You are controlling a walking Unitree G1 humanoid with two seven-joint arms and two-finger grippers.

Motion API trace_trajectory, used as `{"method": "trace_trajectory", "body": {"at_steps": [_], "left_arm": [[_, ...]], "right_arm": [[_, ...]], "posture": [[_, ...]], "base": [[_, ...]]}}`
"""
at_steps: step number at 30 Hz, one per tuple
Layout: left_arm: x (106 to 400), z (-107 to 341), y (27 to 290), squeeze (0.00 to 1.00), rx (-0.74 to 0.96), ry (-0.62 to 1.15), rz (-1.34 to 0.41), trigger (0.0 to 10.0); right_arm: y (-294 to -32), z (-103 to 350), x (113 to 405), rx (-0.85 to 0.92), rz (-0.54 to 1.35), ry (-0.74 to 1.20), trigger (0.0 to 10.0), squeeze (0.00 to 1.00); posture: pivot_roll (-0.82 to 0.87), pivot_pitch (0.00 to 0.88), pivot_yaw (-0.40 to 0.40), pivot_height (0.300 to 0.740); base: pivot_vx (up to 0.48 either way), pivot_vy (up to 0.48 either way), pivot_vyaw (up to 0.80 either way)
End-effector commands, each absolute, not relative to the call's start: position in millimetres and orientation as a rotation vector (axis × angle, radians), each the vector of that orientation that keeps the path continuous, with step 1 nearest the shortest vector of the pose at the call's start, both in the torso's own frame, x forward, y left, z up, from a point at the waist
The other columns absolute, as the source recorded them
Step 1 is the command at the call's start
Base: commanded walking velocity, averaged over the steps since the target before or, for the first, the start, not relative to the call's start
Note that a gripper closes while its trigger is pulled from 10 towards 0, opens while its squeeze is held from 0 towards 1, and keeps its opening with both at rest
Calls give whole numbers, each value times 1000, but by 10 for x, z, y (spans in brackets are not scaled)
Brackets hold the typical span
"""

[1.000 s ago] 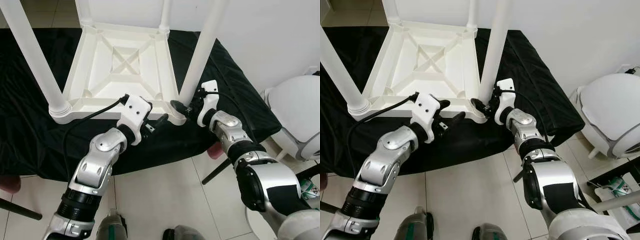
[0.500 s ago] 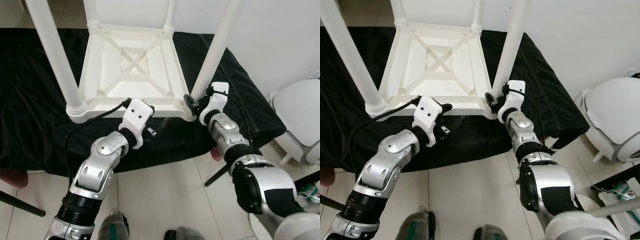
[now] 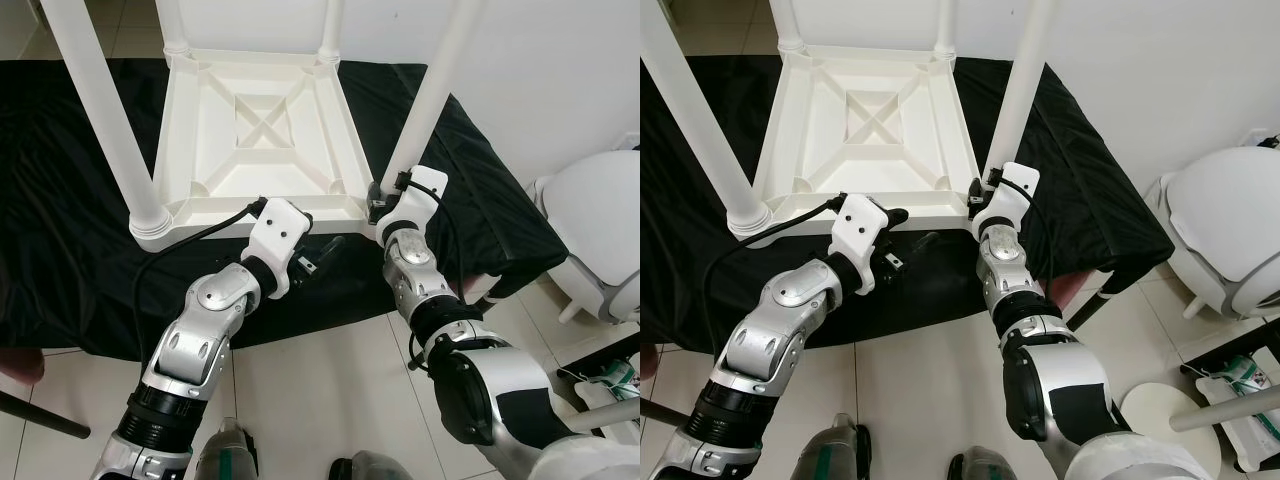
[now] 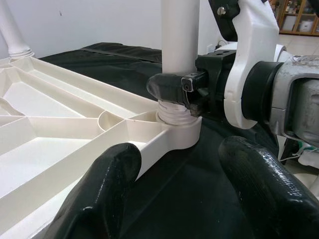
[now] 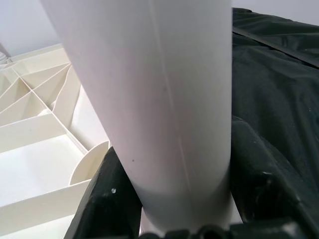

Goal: Building children table

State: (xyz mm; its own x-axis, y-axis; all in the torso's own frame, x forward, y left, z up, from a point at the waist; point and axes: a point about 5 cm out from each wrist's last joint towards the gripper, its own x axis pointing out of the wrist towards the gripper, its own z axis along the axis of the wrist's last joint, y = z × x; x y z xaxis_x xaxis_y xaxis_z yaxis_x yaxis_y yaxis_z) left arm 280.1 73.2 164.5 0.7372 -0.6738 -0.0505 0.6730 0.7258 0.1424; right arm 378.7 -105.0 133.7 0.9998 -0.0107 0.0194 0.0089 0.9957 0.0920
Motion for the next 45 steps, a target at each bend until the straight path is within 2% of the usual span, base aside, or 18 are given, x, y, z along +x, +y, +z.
{"method": "trace_trajectory", "body": {"at_steps": [1, 7, 8, 10, 12, 15, 21, 22, 26, 29, 35, 38, 45], "left_arm": [[2808, 1636, 708, 0, 161, 1, -756, 10000], [2808, 1636, 704, 0, 162, -1, -758, 10000], [2810, 1633, 701, 0, 163, -1, -759, 10000], [2810, 1633, 701, 0, 163, -1, -759, 10000], [2816, 1634, 687, 0, 162, -4, -763, 10000], [2819, 1638, 682, 0, 162, -6, -764, 10000], [2822, 1644, 700, 0, 162, -8, -755, 10000], [2823, 1645, 703, 0, 163, -7, -755, 10000], [2818, 1647, 703, 0, 163, -7, -756, 10000], [2814, 1653, 699, 0, 161, -6, -758, 10000], [2812, 1669, 688, 0, 160, -10, -757, 10000], [2815, 1680, 695, 0, 161, -12, -751, 10000], [2805, 1686, 752, 0, 156, -13, -712, 10000]], "right_arm": [[-1120, 1317, 3775, 102, 0, -26, 10000, 0], [-1127, 1330, 3745, 116, 104, -54, 10000, 0], [-1121, 1338, 3726, 105, 172, -74, 10000, 1000], [-1121, 1338, 3726, 105, 172, -74, 10000, 1000], [-1201, 1362, 3706, 45, 299, -102, 10000, 1000], [-1282, 1381, 3707, 25, 340, -109, 10000, 1000], [-1691, 1473, 3751, 36, 417, -91, 10000, 1000], [-1704, 1472, 3756, 24, 428, -81, 10000, 0], [-1680, 1458, 3762, 4, 486, -49, 10000, 0], [-1544, 1432, 3748, -54, 639, -7, 10000, 0], [-1350, 1415, 3744, -116, 787, 40, 10000, 0], [-1332, 1439, 3767, -124, 787, 44, 10000, 0], [-1387, 1558, 3884, -138, 648, 48, 10000, 0]], "posture": [[25, 0, -60, 740], [20, 0, -64, 740], [15, 0, -64, 740], [15, 0, -64, 740], [11, 0, -70, 740], [13, 0, -71, 740], [23, 0, -71, 740], [24, 0, -69, 740], [24, 0, -64, 740], [27, 0, -65, 740], [39, 0, -70, 740], [62, 0, -78, 740], [76, 0, -90, 740]], "base": [[0, 0, 0], [0, 0, 0], [0, 0, 0], [0, 0, 0], [0, 0, 0], [0, 0, 0], [0, 0, 0], [0, 0, 0], [0, 0, 0], [0, 0, 0], [0, 0, 0], [0, 0, 0], [0, 0, 0]]}}
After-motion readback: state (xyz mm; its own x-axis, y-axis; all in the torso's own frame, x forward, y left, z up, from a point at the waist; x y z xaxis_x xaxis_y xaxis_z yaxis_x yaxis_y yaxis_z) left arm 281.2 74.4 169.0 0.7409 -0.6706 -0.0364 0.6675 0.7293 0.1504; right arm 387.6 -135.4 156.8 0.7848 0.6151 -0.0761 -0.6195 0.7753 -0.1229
